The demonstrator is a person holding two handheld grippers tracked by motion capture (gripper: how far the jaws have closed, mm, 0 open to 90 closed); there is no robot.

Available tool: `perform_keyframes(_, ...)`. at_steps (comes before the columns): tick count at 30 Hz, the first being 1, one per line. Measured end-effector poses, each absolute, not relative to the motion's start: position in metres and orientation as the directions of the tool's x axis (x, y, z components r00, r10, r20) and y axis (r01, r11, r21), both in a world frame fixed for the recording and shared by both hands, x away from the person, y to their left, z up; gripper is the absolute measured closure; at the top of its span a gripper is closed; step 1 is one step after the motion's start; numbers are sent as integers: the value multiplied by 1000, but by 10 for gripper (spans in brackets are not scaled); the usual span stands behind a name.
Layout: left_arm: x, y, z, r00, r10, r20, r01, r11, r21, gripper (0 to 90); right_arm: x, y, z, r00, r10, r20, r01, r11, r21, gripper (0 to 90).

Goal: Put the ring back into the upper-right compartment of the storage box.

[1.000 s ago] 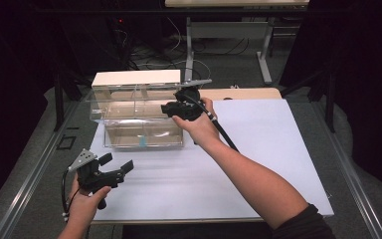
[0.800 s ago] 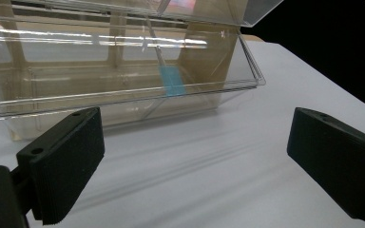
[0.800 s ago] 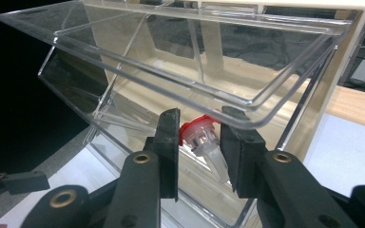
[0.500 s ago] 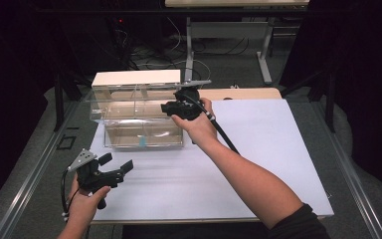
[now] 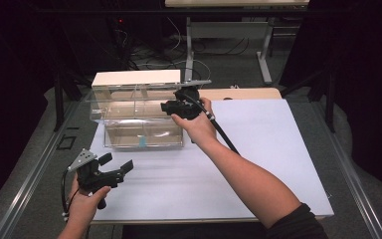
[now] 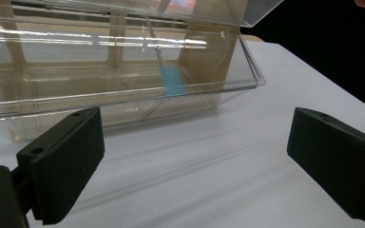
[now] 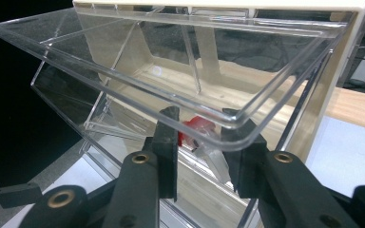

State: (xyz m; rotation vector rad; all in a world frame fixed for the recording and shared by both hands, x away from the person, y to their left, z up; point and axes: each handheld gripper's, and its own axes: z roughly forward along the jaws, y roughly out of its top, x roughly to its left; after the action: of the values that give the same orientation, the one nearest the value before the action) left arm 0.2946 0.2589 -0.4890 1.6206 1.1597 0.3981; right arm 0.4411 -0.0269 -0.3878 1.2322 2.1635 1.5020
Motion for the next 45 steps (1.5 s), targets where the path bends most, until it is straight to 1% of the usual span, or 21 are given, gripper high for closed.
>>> perform_keyframes(9, 295, 259, -489, 476, 832, -283, 482, 23, 876, 54, 440, -28, -385, -626, 735, 261, 495, 116, 861, 644)
perform_keyframes(20, 295, 259, -489, 476, 833, -283, 482, 23, 876, 54, 438, -29, -383, -644, 726, 243, 474, 129, 871, 556)
perform_keyframes(21, 295, 259, -489, 475, 833, -284, 482, 24, 876, 54, 437, -29, -382, -653, 718, 240, 468, 133, 874, 536)
perform_keyframes(28, 295, 259, -489, 475, 833, -282, 481, 23, 876, 54, 432, -28, -380, -680, 700, 218, 445, 158, 881, 496)
perform_keyframes(30, 294, 259, -489, 475, 833, -283, 481, 23, 876, 54, 428, -28, -378, -692, 693, 200, 436, 182, 881, 470)
perform_keyframes(35, 295, 259, -489, 473, 834, -285, 481, 27, 876, 54, 423, -30, -377, -707, 678, 200, 418, 173, 892, 453)
perform_keyframes(37, 295, 259, -489, 472, 834, -286, 480, 28, 877, 54, 420, -34, -375, -717, 670, 193, 420, 193, 887, 434)
perform_keyframes(39, 296, 259, -489, 471, 834, -287, 484, 27, 874, 54, 419, -35, -376, -719, 667, 197, 413, 181, 893, 425)
perform_keyframes(40, 296, 259, -489, 472, 834, -287, 486, 26, 874, 54, 417, -37, -376, -729, 656, 196, 406, 184, 895, 408)
perform_keyframes(45, 297, 258, -490, 471, 834, -287, 488, 25, 872, 54, 411, -44, -378, -749, 638, 179, 395, 214, 893, 397)
